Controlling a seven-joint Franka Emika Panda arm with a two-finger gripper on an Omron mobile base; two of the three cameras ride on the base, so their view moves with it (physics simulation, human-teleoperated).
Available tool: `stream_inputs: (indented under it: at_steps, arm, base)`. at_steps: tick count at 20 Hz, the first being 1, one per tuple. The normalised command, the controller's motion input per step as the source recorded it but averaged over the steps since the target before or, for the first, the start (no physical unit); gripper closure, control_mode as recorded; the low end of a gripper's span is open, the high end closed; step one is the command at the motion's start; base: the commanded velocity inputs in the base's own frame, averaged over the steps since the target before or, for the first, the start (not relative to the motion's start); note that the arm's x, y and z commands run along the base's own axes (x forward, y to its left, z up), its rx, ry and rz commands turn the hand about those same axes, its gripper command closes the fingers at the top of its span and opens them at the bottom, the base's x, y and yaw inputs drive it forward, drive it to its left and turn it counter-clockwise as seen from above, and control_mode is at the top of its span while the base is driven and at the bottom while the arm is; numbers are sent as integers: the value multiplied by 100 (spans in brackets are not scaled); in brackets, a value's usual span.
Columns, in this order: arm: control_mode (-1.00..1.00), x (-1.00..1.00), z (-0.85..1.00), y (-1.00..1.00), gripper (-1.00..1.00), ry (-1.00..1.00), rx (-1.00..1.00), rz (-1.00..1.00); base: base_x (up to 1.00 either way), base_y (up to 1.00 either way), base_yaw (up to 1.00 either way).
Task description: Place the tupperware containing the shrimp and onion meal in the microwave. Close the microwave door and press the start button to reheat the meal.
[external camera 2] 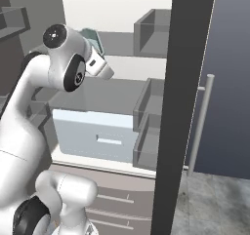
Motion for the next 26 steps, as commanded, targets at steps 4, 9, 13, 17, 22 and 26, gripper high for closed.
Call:
stream_inputs:
  at_steps: [4, 9, 13, 17, 22, 26]
  arm:
    - [-100, -100, -22, -8, 100, 22, -6, 0]
    - [-100, -87, -18, -12, 100, 20, -5, 0]
    - [-100, -68, -2, -26, 100, 5, 0, 0]
    - [-100, -40, 0, -6, 100, 0, 0, 0]
    - [100, -2, 0, 0, 100, 0, 0, 0]
    - [100, 0, 0, 0, 100, 0, 0, 0]
  base:
    - [0, 0, 0]
    - [0, 0, 0]
    - [0, 0, 0]
    - [0, 0, 0]
    - [0, 0, 0]
    - [-3, 0, 0]
